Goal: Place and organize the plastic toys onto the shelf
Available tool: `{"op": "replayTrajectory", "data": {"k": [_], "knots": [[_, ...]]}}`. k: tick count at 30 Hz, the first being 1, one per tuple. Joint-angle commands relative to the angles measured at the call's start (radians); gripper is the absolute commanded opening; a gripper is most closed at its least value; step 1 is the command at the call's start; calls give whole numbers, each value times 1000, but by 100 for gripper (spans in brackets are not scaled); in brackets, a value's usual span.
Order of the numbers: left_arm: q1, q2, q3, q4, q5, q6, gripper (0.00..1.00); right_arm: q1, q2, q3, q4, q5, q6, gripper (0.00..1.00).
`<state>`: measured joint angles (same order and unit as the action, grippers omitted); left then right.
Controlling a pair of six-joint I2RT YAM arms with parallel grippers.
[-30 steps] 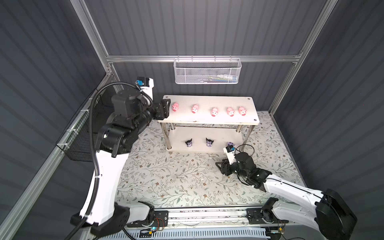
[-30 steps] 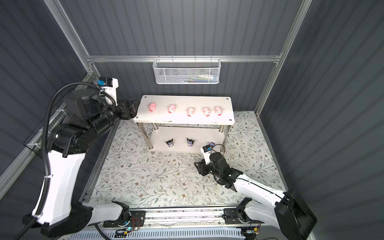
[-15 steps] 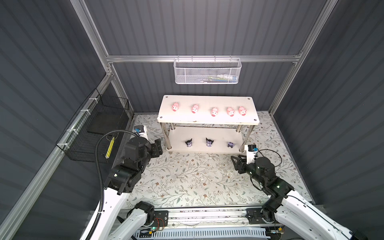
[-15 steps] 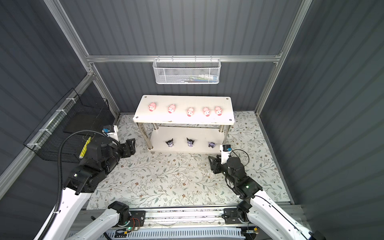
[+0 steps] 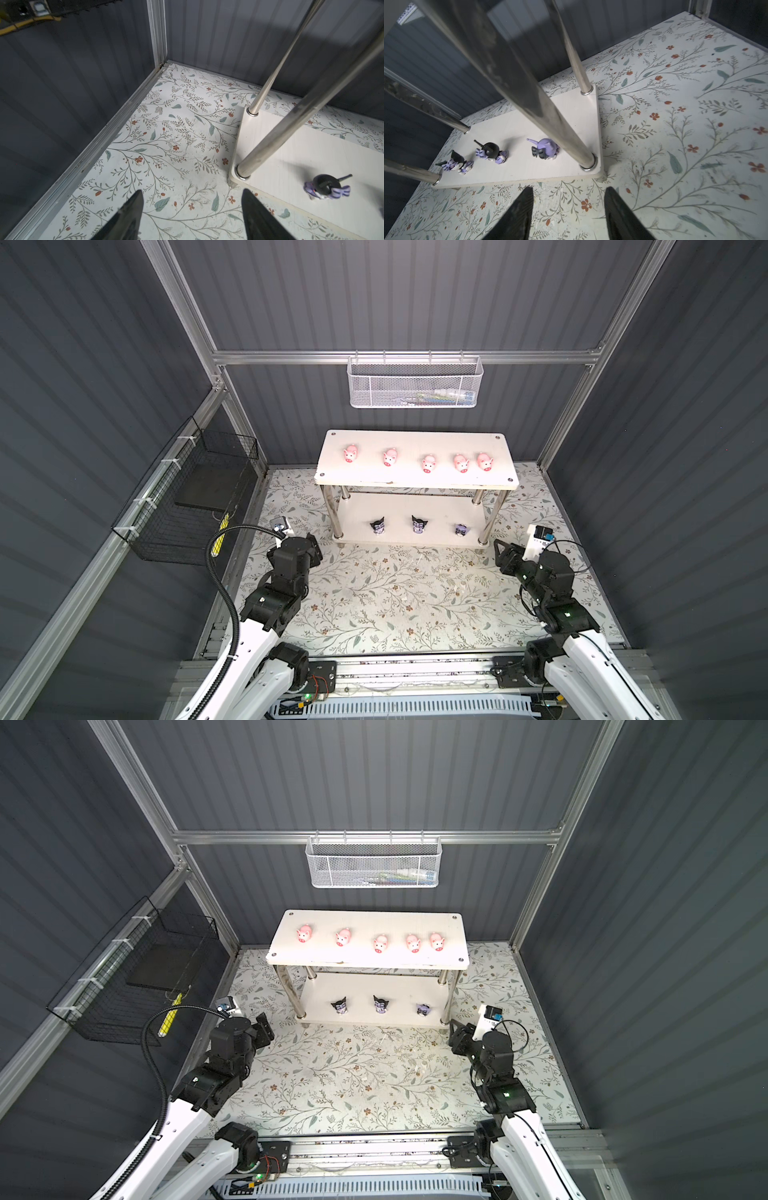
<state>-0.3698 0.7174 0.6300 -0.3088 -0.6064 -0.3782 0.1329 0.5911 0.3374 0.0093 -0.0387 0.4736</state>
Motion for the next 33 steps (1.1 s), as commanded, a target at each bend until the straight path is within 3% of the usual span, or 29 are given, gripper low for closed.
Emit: {"op": "replayTrajectory", "data": {"k": [1,8,12,23,33], "knots": [[20,28,-45,170,-28,12,75,-70,42,-12,100,-46,43,57],[97,133,-203,514,-4,120,76,-159,153,1,202,-55,39,57],[175,265,-230,665,28,173,79,-172,194,12,225,-60,26,57],[267,654,-264,1108,187,286,88,-176,219,25,235,-40,-4,59],[278,938,-208,1257,201,329,94,-175,343,59,353,7,-65,61]]}}
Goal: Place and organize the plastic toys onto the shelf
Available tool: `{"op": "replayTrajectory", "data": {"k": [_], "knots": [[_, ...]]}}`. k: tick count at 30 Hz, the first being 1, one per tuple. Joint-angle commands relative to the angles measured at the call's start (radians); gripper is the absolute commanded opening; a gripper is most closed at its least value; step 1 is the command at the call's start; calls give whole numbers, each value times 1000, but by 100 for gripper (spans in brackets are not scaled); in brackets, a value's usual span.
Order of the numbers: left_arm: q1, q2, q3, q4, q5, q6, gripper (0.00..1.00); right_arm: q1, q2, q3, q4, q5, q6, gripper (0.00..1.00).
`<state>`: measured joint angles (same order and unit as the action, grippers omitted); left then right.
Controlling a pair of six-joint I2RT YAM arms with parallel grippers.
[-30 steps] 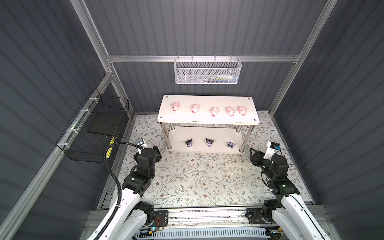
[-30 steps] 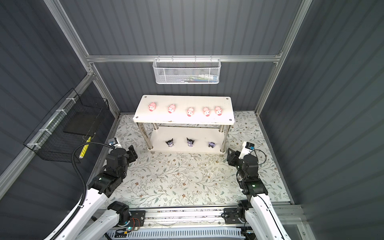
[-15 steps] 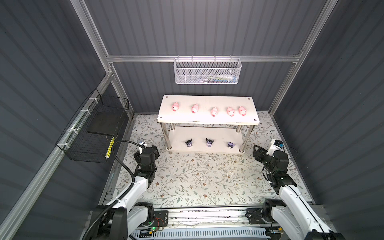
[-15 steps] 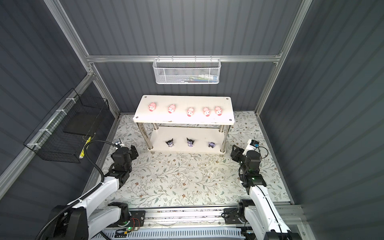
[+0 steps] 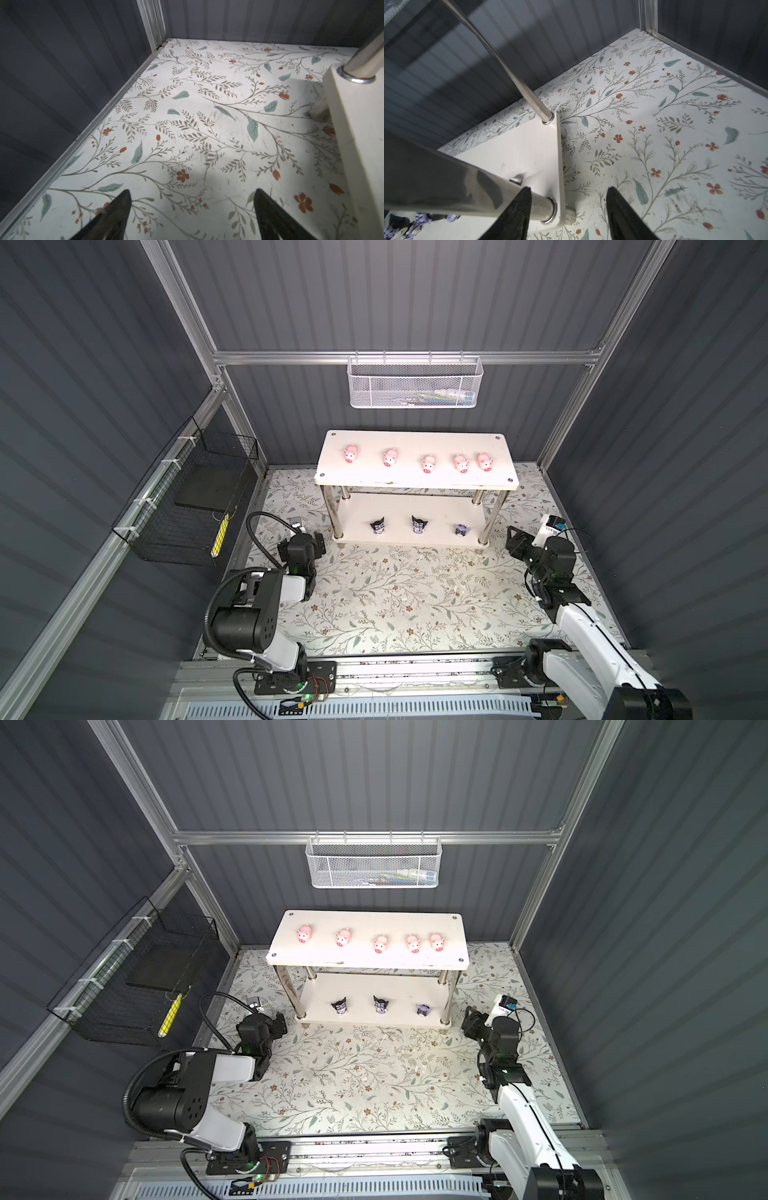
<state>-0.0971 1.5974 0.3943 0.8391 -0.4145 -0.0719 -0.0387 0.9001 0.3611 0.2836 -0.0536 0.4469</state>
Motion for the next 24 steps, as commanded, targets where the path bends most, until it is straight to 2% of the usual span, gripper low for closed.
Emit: {"op": "replayTrajectory", "data": {"k": [1,3,5,10,13,17,24], "knots": [[5,78,34,115,8,25,95,-3,54,41,101,22,-45,61],[4,121,45,147,-6,33,99,-4,105,53,150,30,-56,62],[2,108,51,100,-5,22,99,-4,158,59,197,44,-62,62],[2,116,56,104,-11,21,100,-4,280,80,277,83,-106,62],[2,119,56,111,-11,25,100,-4,303,105,276,77,-161,63],[1,119,55,112,-12,24,100,-4,341,115,304,147,-217,63],[0,119,55,112,-11,26,100,-6,334,101,297,172,-358,64]]}}
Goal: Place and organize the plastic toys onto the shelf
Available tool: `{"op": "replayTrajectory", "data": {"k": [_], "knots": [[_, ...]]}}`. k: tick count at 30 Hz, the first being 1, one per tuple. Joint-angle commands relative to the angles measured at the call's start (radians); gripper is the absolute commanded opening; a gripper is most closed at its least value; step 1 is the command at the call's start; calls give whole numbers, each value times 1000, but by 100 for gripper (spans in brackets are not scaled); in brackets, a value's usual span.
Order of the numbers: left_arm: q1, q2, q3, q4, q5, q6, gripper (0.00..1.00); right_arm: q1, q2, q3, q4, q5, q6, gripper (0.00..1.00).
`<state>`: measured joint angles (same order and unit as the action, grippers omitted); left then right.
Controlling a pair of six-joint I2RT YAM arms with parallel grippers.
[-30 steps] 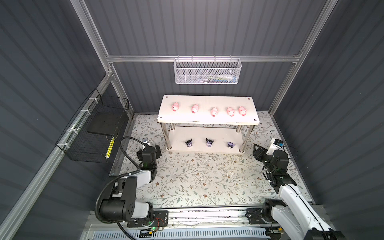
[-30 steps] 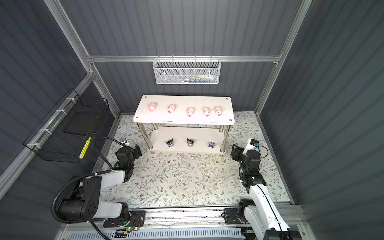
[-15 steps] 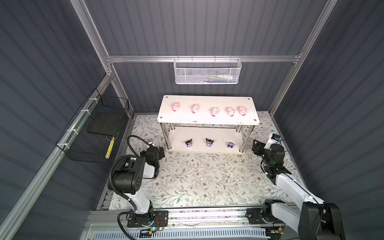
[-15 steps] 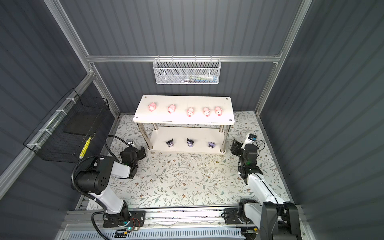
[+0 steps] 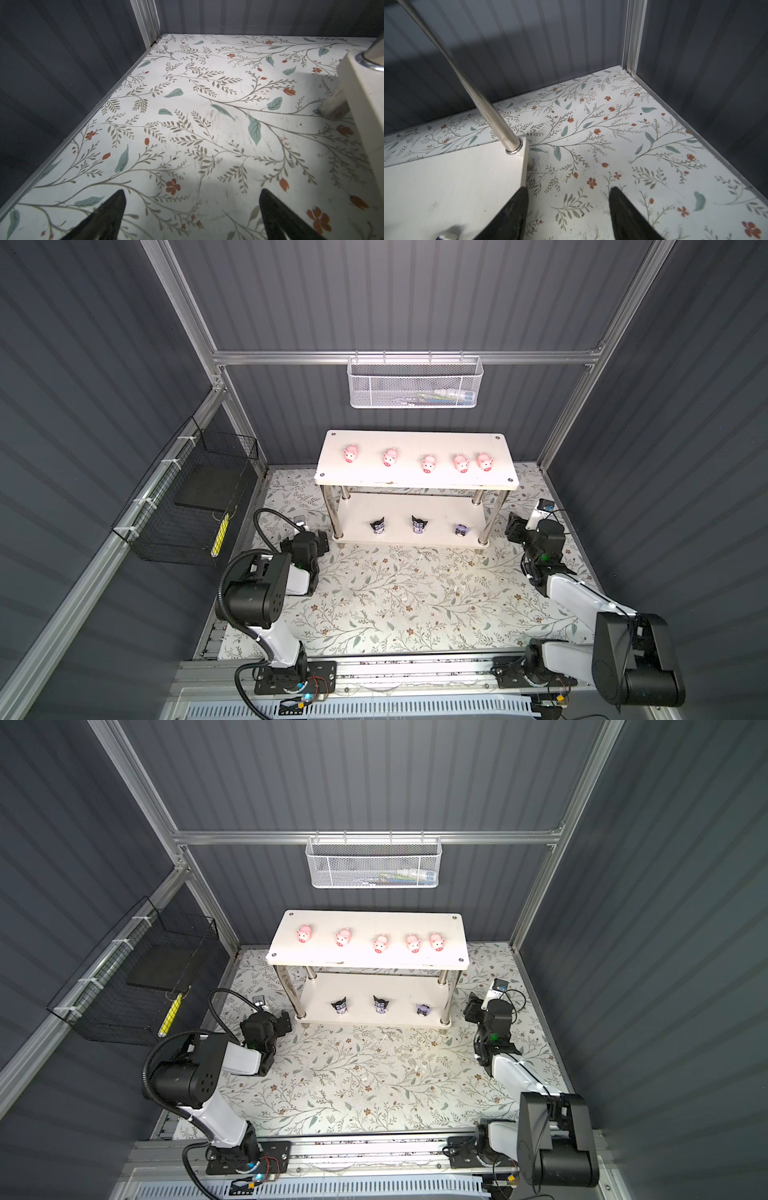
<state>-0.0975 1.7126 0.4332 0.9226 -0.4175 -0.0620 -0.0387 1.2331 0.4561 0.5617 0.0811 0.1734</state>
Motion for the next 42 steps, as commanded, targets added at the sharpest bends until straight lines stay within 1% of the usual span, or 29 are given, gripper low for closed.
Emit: {"op": "replayTrajectory", "data": {"k": [1,2,6,8,10,11,12,13,14,15,16,17,18,20,22,25,27,33,42], "knots": [[1,3,16,28,-8,14,100,-6,13,9,17,51,-89,64],[1,4,16,29,-7,15,100,-6,27,11,15,60,-90,64],[1,3,15,31,-7,16,100,-6,107,0,84,22,-106,64],[1,4,15,32,-9,16,100,-6,146,-44,196,26,-105,65],[1,3,15,33,-8,16,100,-6,184,-65,265,41,-98,68],[1,3,14,32,-10,16,100,-5,185,-72,270,40,-99,70],[1,3,13,33,-9,16,100,-6,172,-65,234,42,-94,72],[1,3,14,33,-9,16,100,-6,176,-72,258,45,-95,74],[1,3,14,33,-10,16,100,-6,187,-93,315,45,-96,78],[1,2,14,33,-9,16,100,-6,194,-115,356,55,-95,85],[1,2,15,34,-9,16,100,-6,202,-130,380,69,-88,89],[1,2,12,35,-9,16,100,-6,226,-155,466,86,-86,93],[1,2,12,35,-10,16,100,-4,234,-161,486,94,-85,95],[-1,2,12,36,-11,16,100,-4,210,-146,412,96,-78,99],[-2,2,12,36,-11,18,100,-4,230,-156,471,97,-83,99],[-2,3,12,38,-3,22,100,-4,219,-151,440,99,-81,99],[-2,4,15,33,-3,21,100,-4,227,-155,462,100,-83,99],[-2,1,1,55,9,26,100,-4,225,-154,456,100,-83,99],[-2,2,14,35,-1,22,100,-4,226,-154,457,100,-81,99]]}}
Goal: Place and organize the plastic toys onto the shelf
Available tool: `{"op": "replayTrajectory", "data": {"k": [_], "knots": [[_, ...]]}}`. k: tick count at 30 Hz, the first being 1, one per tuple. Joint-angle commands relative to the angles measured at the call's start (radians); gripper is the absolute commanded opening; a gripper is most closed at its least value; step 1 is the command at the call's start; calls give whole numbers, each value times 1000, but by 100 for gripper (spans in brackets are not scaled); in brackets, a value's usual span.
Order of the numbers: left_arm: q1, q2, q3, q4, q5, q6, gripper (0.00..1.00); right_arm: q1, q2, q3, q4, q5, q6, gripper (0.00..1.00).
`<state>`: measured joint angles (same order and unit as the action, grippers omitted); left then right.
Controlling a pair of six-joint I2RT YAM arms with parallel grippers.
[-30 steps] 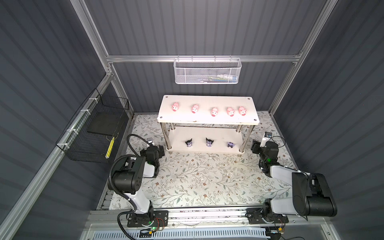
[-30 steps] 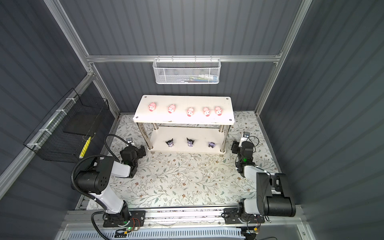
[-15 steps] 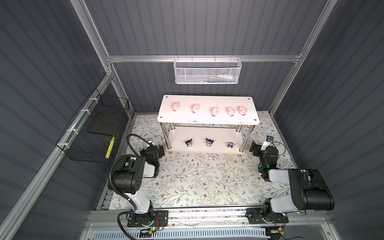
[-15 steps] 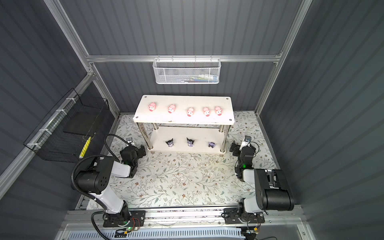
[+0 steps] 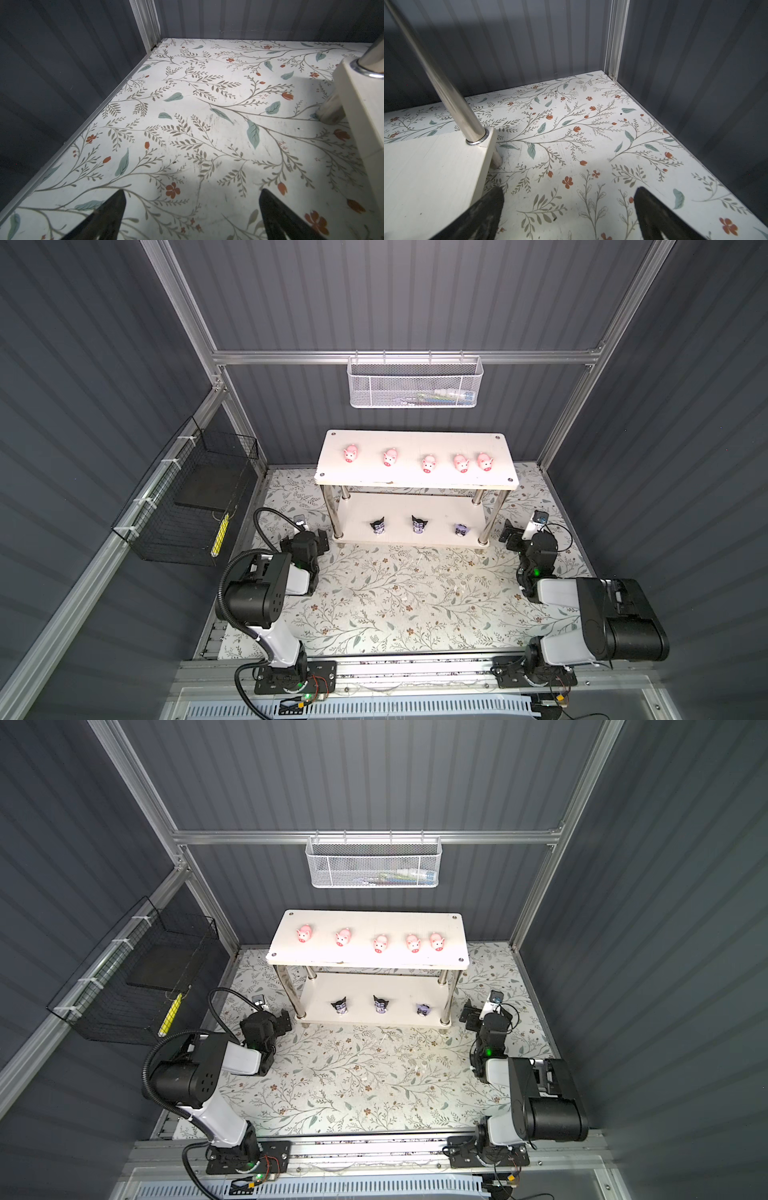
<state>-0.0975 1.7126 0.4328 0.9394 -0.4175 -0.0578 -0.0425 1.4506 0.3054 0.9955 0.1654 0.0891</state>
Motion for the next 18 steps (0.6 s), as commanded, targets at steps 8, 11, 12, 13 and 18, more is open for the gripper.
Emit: {"op": "replayTrajectory", "data": {"k": [8,11,12,13,18], "knots": [[-2,3,15,15,-1,19,100,1,9,-4,23,15,2,99],[-2,5,19,11,-2,18,100,1,9,-3,23,15,1,99],[-2,5,21,7,-1,18,100,1,8,-3,23,15,3,99],[-2,5,21,6,-1,17,100,1,8,-3,23,16,3,99],[-2,2,14,15,2,18,100,1,9,-3,23,14,2,99]]}}
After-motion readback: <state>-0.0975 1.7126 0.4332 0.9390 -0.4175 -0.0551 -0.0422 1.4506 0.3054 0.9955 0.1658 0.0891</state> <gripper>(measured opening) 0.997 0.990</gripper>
